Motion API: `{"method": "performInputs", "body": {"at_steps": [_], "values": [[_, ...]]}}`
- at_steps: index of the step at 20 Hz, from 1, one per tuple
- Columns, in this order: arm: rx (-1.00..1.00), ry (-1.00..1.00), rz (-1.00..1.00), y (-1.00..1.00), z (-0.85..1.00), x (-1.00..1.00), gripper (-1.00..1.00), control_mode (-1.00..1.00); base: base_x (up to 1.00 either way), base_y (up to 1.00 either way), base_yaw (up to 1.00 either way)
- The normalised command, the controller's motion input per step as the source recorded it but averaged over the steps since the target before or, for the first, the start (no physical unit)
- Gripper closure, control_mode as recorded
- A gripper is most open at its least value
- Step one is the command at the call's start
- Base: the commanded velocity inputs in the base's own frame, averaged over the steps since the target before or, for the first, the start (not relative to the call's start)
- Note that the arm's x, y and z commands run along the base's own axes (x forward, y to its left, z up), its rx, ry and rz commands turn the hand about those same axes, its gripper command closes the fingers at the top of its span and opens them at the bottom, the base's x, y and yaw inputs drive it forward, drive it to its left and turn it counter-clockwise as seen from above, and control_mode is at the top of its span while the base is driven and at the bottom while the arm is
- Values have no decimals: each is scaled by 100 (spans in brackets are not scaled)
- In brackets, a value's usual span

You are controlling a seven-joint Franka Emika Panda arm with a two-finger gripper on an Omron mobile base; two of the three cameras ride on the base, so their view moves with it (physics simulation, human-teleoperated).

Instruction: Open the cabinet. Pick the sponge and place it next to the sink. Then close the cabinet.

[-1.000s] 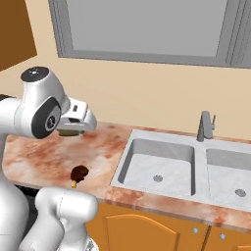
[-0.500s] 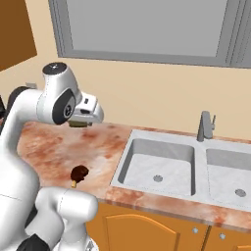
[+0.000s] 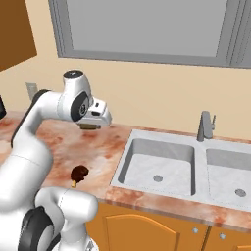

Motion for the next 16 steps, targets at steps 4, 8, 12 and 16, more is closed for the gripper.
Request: {"method": "performInputs", "body": {"at_steps": [4,8,12,16], "values": [[0,5,0,-6,-100,13,100,-100,0,0,0],[0,12,0,0,-74,14,100,-100,0,0,0],[0,15,1,0,-53,39,100,-100,0,0,0],[0,8,8,-2,-41,54,100,-100,0,0,0]]}}
